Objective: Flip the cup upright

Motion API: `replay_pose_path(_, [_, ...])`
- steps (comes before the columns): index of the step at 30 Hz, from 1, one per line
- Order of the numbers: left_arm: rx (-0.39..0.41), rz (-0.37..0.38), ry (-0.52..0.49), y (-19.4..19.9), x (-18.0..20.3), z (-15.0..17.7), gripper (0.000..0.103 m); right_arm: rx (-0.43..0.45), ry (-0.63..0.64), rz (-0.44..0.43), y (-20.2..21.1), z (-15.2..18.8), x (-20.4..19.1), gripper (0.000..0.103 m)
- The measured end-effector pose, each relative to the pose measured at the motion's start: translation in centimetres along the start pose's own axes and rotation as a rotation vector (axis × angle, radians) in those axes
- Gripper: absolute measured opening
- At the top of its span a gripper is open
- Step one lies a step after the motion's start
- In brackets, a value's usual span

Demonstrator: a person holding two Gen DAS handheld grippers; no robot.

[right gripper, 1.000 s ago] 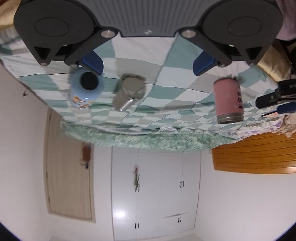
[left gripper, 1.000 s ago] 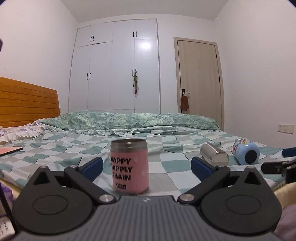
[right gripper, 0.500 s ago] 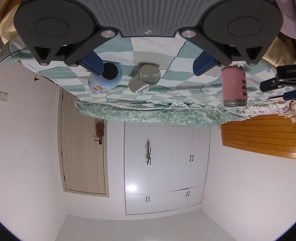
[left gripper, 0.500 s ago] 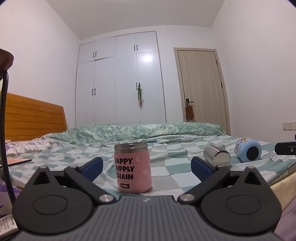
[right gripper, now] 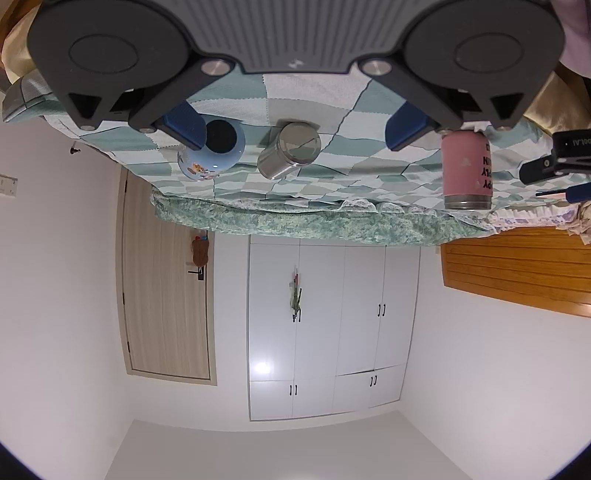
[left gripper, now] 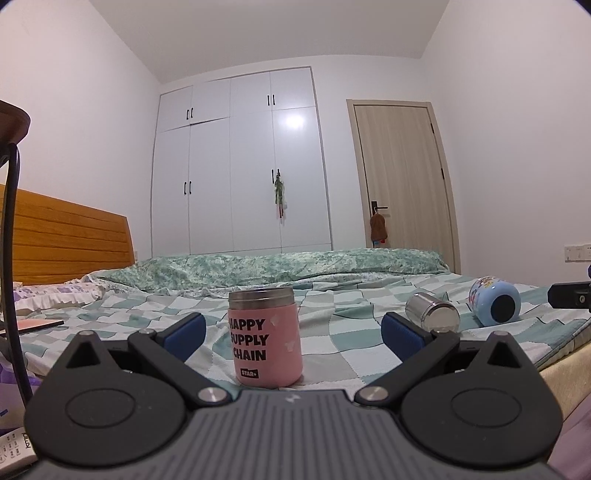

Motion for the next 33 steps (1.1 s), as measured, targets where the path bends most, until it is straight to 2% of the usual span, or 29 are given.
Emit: replay_pose_path(33, [0.005,0.002,0.001,0.04,0.13,-0.08,0.103,0.005,0.004,0.003,0.3,-0.03,0.23,0.103])
Point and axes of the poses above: each gripper's, at about its wrist camera, not at the fingertips, and y roughly against the way its jaws point, x to its right, z to its underside, the point moved 1 cm from there along -y, roughly the way its jaws point, and after that the axes turned 1 degree about y, right-handed, at the moved point
